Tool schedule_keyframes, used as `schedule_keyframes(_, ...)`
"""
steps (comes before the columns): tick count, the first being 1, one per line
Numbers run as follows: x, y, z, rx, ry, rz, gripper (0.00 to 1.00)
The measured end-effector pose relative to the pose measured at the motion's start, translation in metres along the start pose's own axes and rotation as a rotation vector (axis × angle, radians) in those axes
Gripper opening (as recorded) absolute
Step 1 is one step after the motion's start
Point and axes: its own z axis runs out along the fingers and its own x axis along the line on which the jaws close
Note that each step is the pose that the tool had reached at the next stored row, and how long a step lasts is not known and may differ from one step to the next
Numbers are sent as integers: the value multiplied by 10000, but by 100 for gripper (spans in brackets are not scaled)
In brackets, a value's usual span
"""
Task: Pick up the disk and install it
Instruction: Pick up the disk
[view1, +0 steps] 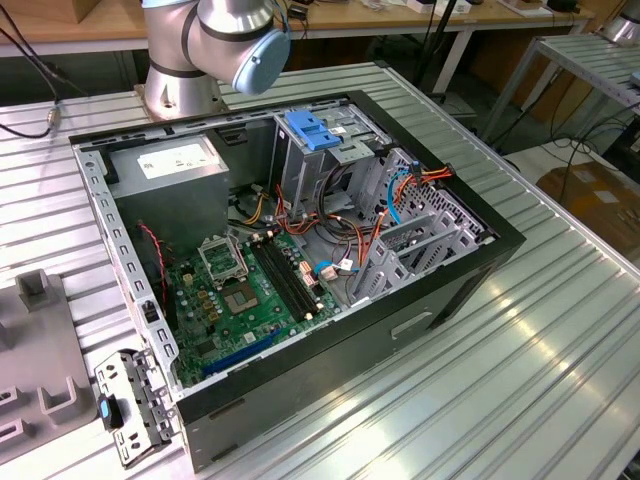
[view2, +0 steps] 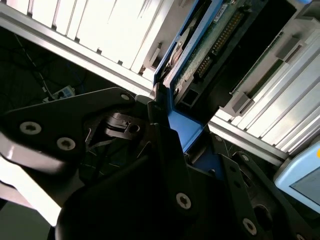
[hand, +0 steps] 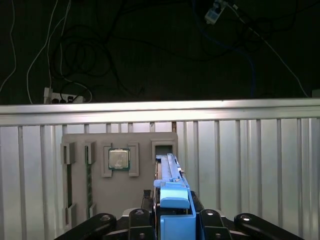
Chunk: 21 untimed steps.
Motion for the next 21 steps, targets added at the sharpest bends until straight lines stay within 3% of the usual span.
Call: schedule_keyframes(21, -4, -2, -256, 0, 0, 0, 37)
